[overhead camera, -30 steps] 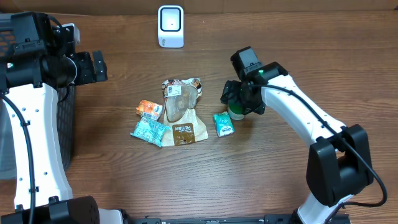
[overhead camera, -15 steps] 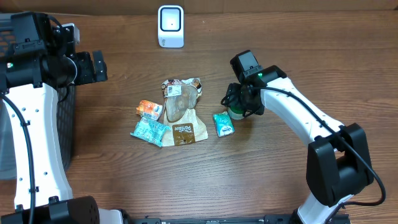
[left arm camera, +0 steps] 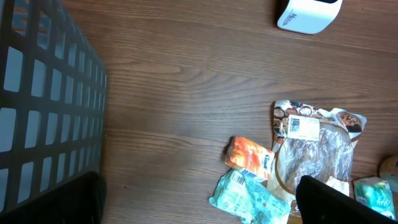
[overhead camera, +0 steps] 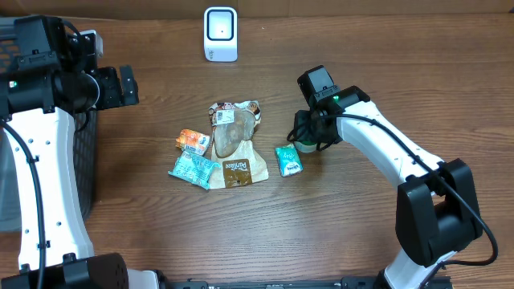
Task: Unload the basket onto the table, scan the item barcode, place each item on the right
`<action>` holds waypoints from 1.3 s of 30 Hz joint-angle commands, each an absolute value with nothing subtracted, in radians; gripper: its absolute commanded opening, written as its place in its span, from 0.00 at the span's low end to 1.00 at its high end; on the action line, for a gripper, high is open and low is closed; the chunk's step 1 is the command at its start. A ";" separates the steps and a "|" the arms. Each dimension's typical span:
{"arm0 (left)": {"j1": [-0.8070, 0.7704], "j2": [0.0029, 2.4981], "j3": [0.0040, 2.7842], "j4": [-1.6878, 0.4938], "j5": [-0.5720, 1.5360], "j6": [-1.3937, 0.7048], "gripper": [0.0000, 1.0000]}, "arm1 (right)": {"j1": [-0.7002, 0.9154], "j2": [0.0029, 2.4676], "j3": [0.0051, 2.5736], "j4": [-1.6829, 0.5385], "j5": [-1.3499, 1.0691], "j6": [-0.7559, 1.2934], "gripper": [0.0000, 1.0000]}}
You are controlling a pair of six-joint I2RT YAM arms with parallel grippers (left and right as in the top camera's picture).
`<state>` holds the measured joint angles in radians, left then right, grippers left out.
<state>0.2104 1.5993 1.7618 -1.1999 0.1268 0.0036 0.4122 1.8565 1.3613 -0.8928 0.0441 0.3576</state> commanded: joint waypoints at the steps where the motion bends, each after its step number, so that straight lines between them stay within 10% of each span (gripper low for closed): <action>1: 0.209 1.596 1.789 -1.200 0.123 0.020 0.99 | 0.410 1.859 1.397 -0.894 0.055 0.208 0.28; 13: 0.209 1.596 1.789 -1.200 0.123 0.020 0.99 | 0.410 1.859 1.434 -0.917 0.055 -0.584 0.24; 26: 0.209 1.596 1.789 -1.200 0.123 0.020 1.00 | 0.345 1.859 1.434 -0.906 -0.073 -0.682 0.25; 34: 0.209 1.596 1.789 -1.200 0.123 0.020 1.00 | 0.249 1.859 1.454 -0.878 -0.255 -0.415 0.92; 39: 0.209 1.596 1.789 -1.200 0.123 0.020 0.99 | 0.183 1.859 1.559 -0.936 -0.347 -0.074 1.00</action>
<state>0.2104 1.5993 1.7618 -1.1999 0.1268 0.0036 0.2188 1.8591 1.4754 -0.9222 -0.2497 -0.3424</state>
